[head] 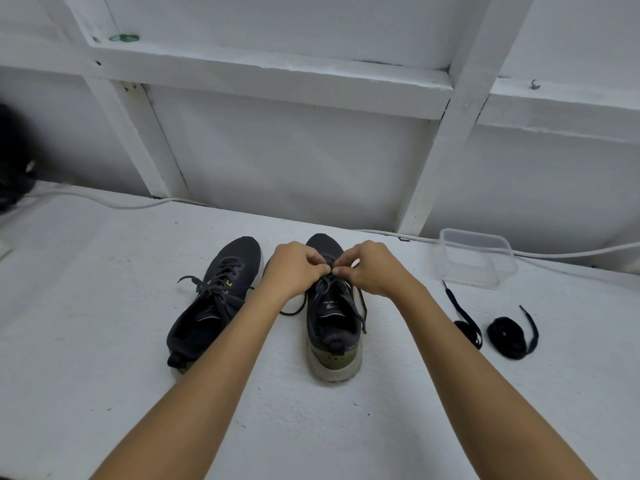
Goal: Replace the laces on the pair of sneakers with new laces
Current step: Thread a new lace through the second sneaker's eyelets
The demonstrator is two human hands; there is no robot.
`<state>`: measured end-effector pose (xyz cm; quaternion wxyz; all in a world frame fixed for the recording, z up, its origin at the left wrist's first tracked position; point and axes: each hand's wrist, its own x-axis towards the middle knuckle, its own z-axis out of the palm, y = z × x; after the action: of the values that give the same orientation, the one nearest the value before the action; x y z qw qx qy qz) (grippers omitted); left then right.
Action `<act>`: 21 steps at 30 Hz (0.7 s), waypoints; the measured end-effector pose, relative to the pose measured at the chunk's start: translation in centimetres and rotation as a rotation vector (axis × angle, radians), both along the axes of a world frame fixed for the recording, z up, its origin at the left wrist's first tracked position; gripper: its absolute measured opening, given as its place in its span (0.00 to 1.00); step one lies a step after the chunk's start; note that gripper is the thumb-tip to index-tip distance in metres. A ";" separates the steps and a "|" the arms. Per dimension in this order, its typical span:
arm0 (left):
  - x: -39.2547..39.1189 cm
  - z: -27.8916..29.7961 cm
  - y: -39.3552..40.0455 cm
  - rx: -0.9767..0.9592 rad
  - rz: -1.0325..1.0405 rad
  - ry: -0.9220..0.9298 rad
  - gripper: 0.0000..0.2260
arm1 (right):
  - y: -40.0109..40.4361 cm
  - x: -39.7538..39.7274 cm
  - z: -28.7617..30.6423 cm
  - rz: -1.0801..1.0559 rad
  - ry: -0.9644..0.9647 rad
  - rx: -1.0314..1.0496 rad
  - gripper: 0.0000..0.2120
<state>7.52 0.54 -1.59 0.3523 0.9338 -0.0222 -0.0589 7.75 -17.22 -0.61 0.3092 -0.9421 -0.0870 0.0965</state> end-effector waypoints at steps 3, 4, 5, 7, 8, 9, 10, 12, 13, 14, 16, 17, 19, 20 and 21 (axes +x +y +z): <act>0.1 0.1 -0.2 0.021 0.039 0.020 0.03 | 0.5 0.3 0.0 0.008 0.005 -0.072 0.06; 0.2 0.1 -0.3 0.030 0.047 0.025 0.03 | 0.6 0.3 0.0 0.008 0.007 -0.097 0.06; 0.1 0.2 -0.4 0.049 0.044 0.027 0.03 | 0.7 0.4 0.0 0.014 0.006 -0.124 0.06; -0.1 0.5 -0.6 0.108 0.011 0.023 0.05 | 1.0 0.3 -0.1 0.040 0.006 -0.171 0.07; -0.3 0.6 -0.7 0.123 0.000 0.017 0.06 | 1.1 0.3 -0.1 0.049 0.007 -0.178 0.07; -0.5 0.6 -0.7 0.119 0.001 0.011 0.07 | 1.1 0.2 -0.1 0.048 0.008 -0.169 0.06; -0.7 0.4 -0.6 0.097 0.010 0.011 0.07 | 1.1 0.1 -0.1 0.035 0.008 -0.145 0.06; -1.2 0.2 -0.5 0.019 0.044 0.024 0.07 | 0.7 -0.2 -0.1 -0.025 0.023 -0.065 0.07; -1.4 0.0 -0.4 -0.027 0.064 0.034 0.06 | 0.4 -0.5 -0.2 -0.066 0.044 -0.015 0.08; -1.6 -0.3 -0.3 -0.073 0.081 0.041 0.06 | 0.2 -0.7 -0.4 -0.106 0.069 0.035 0.08; -2.0 -0.9 -0.2 -0.152 0.111 0.041 0.05 | -0.2 -1.3 -0.7 -0.161 0.109 0.110 0.08; -2.2 -1.2 -0.2 -0.183 0.131 0.045 0.05 | -0.3 -1.5 -0.9 -0.175 0.122 0.135 0.07; -2.3 -1.6 -0.2 -0.220 0.166 0.055 0.05 | -0.2 -1.8 -1.0 -0.191 0.134 0.164 0.07; -2.3 -1.7 -0.2 -0.223 0.174 0.057 0.05 | -0.2 -1.8 -1.0 -0.197 0.135 0.177 0.07; -2.4 -1.6 -0.2 -0.214 0.173 0.050 0.06 | -0.2 -1.7 -1.0 -0.202 0.128 0.196 0.07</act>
<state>5.15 0.39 -3.14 0.4543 0.8874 0.0611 -0.0490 6.02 -17.43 -1.64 0.4128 -0.9032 0.0190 0.1158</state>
